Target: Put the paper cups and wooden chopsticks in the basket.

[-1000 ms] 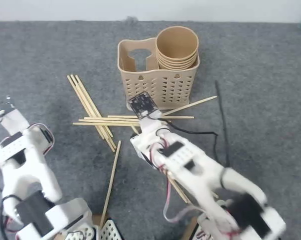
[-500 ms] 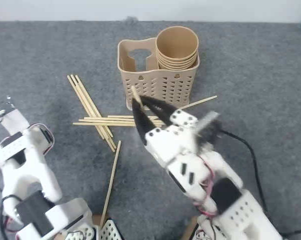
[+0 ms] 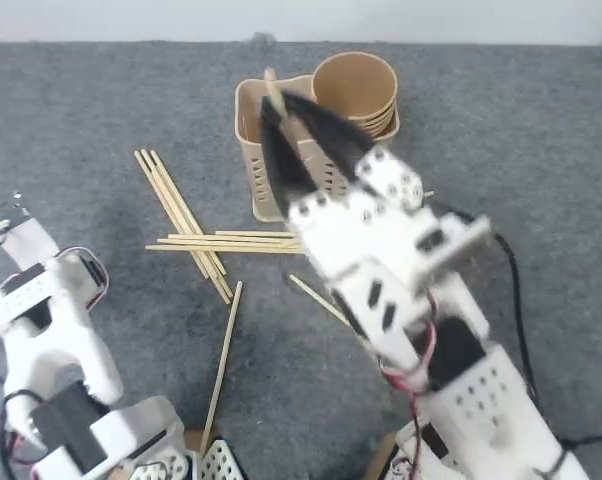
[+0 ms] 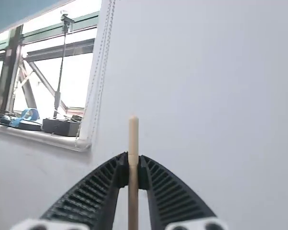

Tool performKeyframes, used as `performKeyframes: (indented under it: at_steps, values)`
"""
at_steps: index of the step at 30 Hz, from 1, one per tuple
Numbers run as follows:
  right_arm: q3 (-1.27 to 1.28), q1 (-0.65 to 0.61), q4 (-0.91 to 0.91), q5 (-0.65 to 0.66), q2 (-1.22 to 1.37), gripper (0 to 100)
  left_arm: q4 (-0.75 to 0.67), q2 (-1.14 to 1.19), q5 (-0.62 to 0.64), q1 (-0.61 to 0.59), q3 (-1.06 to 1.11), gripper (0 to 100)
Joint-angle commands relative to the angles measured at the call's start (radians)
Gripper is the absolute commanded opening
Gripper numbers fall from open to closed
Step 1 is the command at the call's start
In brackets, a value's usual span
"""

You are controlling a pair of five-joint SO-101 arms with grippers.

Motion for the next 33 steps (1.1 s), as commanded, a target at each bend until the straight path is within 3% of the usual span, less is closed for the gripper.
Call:
performKeyframes:
  at_steps: [1,9,18,26,33]
  values:
    - [-0.199,0.044,-0.030,-0.043,0.160,0.8,0.005,-0.003,-0.012,0.011,-0.045,12]
    - [-0.546,0.133,-0.133,-0.104,0.552,0.8,0.005,-0.003,-0.012,0.011,-0.045,12]
    - [-0.899,0.145,-0.174,-0.100,0.906,0.8,0.005,-0.003,-0.012,0.011,-0.045,12]
    - [-0.933,0.162,0.061,-0.103,0.987,1.4,0.005,-0.003,-0.012,0.011,-0.045,12]
    - [-0.933,0.165,0.282,-0.104,0.987,24.4,0.003,-0.003,-0.012,0.023,-0.044,12]
